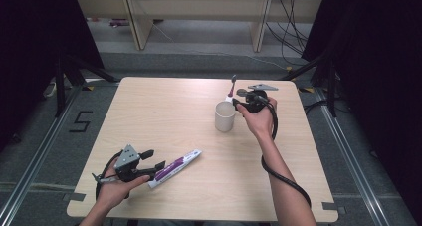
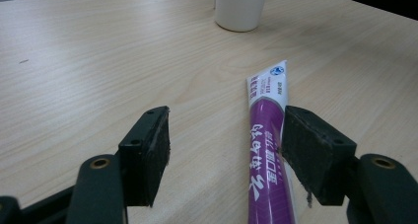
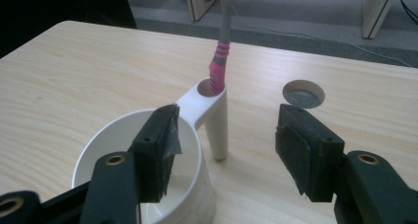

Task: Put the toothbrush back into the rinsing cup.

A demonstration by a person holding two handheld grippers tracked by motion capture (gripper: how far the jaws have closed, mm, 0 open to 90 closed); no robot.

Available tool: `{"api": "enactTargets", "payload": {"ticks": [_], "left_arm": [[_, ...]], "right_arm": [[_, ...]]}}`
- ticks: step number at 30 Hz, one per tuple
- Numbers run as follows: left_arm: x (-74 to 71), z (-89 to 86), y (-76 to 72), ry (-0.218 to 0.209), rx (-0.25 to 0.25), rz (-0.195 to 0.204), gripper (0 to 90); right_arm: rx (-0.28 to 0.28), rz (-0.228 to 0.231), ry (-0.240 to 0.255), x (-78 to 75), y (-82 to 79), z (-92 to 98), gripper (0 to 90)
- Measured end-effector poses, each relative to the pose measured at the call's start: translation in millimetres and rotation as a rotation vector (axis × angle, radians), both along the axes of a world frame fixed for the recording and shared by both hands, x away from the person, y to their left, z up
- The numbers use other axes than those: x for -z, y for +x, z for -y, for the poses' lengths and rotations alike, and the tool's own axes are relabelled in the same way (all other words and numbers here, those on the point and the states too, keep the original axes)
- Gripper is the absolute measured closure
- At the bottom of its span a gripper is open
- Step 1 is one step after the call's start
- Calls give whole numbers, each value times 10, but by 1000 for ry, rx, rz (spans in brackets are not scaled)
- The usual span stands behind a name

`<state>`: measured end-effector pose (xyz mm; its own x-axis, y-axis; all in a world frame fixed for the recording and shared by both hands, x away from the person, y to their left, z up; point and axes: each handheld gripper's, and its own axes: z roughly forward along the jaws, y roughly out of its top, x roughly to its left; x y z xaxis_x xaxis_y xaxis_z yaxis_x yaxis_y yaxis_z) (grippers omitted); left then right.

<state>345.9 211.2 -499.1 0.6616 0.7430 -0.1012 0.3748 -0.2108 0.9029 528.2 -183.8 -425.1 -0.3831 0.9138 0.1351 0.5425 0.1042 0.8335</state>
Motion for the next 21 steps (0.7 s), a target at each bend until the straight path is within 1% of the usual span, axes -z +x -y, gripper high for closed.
{"api": "enactTargets", "payload": {"ticks": [4, 5, 6, 9, 10, 11, 12, 13, 14, 15, 16, 17, 18, 19, 20, 21], "left_arm": [[-25, 10, 8, 9, 7, -2, 349], [-45, 20, 15, 8, 6, -2, 349], [-45, 20, 15, 8, 6, -2, 348], [-77, 31, 39, 14, 16, -2, 349], [-95, 37, 43, 29, 14, -8, 350], [-104, 46, 50, 30, 15, -12, 351], [-118, 63, 68, 32, 26, -19, 355], [-118, 63, 68, 32, 26, -19, 356], [-140, 91, 87, 49, 38, -30, 357], [-140, 91, 87, 49, 38, -30, 358], [-154, 104, 96, 60, 47, -41, 358], [-161, 126, 107, 62, 53, -51, 358], [-172, 137, 121, 85, 61, -63, 358], [-175, 156, 137, 90, 69, -75, 358], [-189, 175, 154, 112, 81, -96, 360], [-197, 194, 158, 120, 78, -99, 360]], "right_arm": [[-6, -1, 0, -4, -43, 31, 423], [-24, 10, -25, -6, -65, 73, 423], [-5, -3, -8, -4, -87, 71, 424], [-11, -5, -14, 2, -114, 109, 424], [-3, -12, -6, 2, -131, 115, 423], [-9, -9, -16, 9, -142, 142, 423], [-6, -12, -20, 25, -171, 163, 423], [-6, -12, -20, 25, -171, 163, 423], [-1, -33, -14, 24, -202, 179, 423], [-1, -33, -14, 24, -202, 179, 423], [-7, -39, -27, 31, -232, 207, 423], [-7, -39, -27, 31, -232, 207, 423], [-6, -50, -27, 34, -249, 218, 423], [-11, -54, -28, 38, -264, 231, 423], [2, -78, -29, 37, -314, 242, 423], [2, -78, -29, 37, -314, 242, 423]]}}
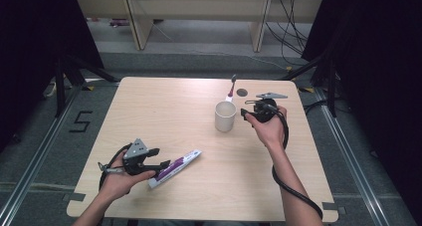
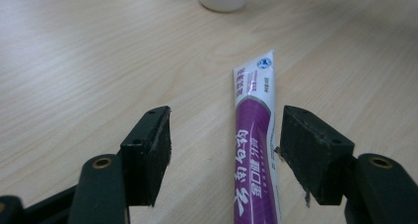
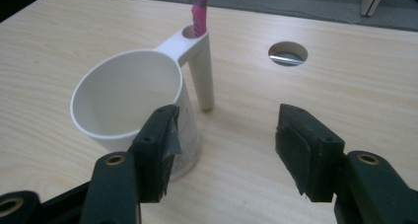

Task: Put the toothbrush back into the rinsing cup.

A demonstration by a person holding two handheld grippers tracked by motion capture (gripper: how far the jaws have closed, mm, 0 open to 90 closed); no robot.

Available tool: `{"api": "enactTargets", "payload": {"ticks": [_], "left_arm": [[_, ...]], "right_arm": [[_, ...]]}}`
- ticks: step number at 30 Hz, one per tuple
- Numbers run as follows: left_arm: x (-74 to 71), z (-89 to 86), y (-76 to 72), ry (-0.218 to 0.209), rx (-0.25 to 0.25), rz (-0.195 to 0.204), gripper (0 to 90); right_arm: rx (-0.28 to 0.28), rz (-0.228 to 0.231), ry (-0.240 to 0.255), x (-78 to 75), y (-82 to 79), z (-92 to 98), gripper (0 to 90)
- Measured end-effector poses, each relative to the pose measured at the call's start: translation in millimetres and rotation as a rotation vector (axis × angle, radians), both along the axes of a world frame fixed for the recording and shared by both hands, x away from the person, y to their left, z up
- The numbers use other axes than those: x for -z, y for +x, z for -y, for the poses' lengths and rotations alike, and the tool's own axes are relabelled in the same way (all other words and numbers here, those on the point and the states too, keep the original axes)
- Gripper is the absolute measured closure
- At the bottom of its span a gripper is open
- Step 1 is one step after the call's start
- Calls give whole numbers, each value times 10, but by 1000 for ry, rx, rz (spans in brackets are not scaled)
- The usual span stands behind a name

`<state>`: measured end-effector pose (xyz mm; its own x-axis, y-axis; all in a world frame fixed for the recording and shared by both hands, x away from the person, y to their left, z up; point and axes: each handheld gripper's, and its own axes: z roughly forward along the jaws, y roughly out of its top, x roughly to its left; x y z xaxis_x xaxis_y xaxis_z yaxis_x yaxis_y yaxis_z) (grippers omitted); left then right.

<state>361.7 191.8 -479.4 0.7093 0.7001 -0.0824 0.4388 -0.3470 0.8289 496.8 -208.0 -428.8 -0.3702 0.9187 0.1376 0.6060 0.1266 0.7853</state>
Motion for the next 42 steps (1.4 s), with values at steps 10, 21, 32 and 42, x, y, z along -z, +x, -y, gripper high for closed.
{"api": "enactTargets", "payload": {"ticks": [10, 21, 32, 42], "left_arm": [[-164, 248, 169, 183, 106, -137, 373], [-204, 631, 395, 389, 243, -255, 405], [-150, 793, 525, 515, 299, -327, 440], [-43, 858, 568, 576, 315, -369, 478]], "right_arm": [[-23, -96, -40, 58, -251, 99, 426], [-78, -170, -70, 243, -528, 266, 425], [-57, -193, -68, 395, -732, 430, 425], [-46, -199, -39, 420, -817, 426, 423]]}}
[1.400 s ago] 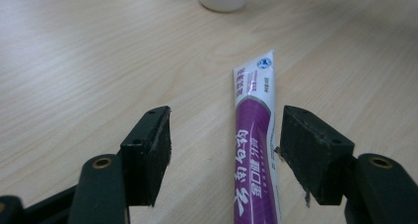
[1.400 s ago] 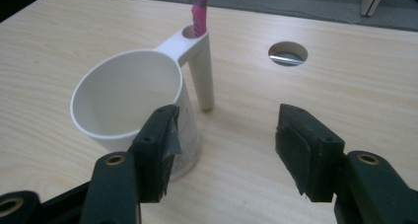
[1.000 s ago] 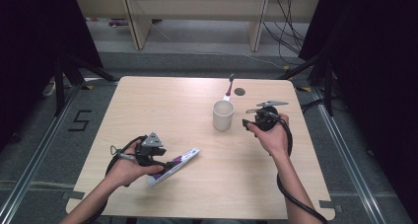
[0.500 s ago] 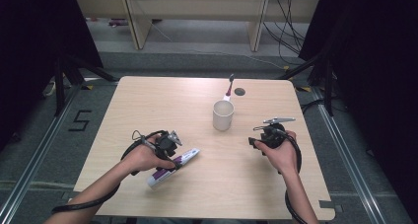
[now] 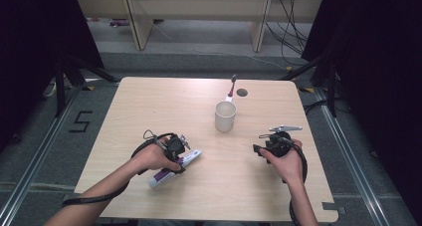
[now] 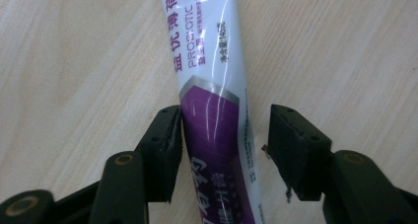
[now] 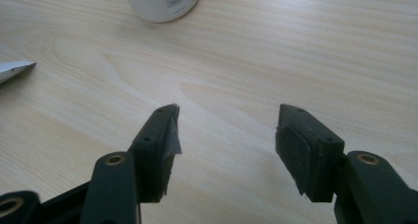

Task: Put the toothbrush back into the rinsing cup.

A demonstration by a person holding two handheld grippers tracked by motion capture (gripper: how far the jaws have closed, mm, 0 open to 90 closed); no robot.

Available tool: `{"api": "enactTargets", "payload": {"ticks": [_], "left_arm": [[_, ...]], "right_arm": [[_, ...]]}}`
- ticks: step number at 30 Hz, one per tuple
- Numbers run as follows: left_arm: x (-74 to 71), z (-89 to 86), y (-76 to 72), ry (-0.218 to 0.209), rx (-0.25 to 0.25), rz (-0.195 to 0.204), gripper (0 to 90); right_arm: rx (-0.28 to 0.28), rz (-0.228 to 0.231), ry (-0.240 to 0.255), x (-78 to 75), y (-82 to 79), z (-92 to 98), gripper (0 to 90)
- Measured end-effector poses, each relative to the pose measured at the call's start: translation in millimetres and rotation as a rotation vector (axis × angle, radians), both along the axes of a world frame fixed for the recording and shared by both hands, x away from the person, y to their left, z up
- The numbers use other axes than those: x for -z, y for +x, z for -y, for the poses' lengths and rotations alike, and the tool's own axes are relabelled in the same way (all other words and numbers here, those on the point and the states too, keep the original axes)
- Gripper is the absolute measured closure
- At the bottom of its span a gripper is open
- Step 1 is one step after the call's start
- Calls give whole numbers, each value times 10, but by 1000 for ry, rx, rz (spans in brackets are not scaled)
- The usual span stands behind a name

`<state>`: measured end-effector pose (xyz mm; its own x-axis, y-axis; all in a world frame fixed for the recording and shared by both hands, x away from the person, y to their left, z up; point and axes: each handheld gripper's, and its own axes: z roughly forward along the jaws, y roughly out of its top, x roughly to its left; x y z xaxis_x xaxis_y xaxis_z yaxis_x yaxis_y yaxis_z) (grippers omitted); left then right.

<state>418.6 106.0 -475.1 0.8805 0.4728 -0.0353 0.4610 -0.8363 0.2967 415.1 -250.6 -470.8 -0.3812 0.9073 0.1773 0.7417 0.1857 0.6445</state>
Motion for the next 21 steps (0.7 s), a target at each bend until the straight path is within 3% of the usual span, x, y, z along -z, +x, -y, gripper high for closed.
{"api": "enactTargets", "payload": {"ticks": [5, 12, 20, 21], "left_arm": [[34, 23, 26, 32, 3, -7, 493], [50, 69, 44, 66, 19, -13, 533], [36, 119, 24, 102, 1, -22, 576], [29, 135, 15, 123, 0, -24, 589]], "right_arm": [[-15, 22, -1, 2, 5, 15, 423], [-7, 19, -14, -16, -11, 17, 423], [-13, 16, -12, -20, -20, 16, 423], [11, -9, 29, -16, -33, -21, 423]]}}
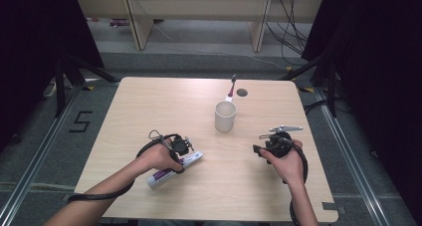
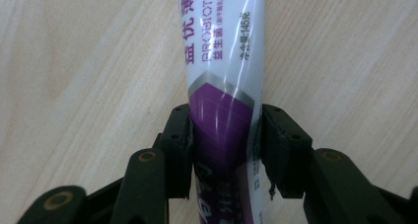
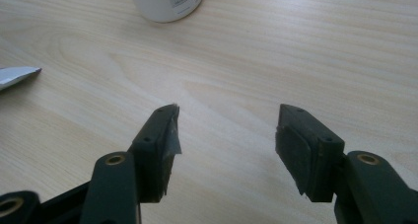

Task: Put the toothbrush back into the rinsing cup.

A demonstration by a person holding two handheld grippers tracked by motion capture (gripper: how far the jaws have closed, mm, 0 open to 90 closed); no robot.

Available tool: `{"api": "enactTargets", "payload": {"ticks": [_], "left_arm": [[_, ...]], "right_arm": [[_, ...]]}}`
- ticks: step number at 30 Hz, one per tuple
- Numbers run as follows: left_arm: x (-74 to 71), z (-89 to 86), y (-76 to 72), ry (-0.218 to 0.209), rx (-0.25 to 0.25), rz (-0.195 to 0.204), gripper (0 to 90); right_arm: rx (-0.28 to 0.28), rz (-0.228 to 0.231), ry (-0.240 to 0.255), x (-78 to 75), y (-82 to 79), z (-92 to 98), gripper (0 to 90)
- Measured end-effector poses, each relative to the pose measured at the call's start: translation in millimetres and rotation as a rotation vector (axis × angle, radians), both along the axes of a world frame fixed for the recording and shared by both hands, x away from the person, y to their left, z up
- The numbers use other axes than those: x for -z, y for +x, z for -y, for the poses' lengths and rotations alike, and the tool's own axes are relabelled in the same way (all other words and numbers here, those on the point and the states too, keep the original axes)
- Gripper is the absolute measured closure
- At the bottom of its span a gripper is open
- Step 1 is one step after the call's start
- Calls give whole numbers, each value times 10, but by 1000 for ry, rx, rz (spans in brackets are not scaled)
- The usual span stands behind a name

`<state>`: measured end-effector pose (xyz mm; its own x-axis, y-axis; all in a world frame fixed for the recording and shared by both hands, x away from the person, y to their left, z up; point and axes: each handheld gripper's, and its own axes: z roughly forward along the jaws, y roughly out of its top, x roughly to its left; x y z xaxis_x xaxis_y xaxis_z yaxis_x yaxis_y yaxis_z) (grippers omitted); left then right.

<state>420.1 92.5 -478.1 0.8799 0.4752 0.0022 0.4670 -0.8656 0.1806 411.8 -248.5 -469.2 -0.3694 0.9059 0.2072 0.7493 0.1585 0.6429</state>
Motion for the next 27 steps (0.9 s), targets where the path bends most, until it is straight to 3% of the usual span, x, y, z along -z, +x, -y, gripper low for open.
{"api": "enactTargets", "payload": {"ticks": [2, 8, 18, 21, 24, 25, 27], "left_arm": [[2, 21, -11, 11, -4, 4, 599], [-10, 70, -21, 48, 8, 5, 621], [-23, 79, -48, 45, 34, 6, 743], [-22, 68, -52, 33, 34, 8, 755], [-18, 31, -54, 5, 37, 15, 762], [-27, 19, -50, 4, 35, 4, 763], [-28, -11, -47, -16, 35, 7, 765]], "right_arm": [[-11, 1, -23, -11, 4, 7, 423], [-23, 0, -24, -6, 4, 10, 423], [-16, 2, -13, -3, 0, 8, 424], [-25, 8, -24, 9, 7, 16, 424], [-12, -14, -9, -2, -7, 6, 425], [-25, 12, -18, 8, 7, 18, 426], [-33, 21, -27, 9, 13, 26, 426]]}}
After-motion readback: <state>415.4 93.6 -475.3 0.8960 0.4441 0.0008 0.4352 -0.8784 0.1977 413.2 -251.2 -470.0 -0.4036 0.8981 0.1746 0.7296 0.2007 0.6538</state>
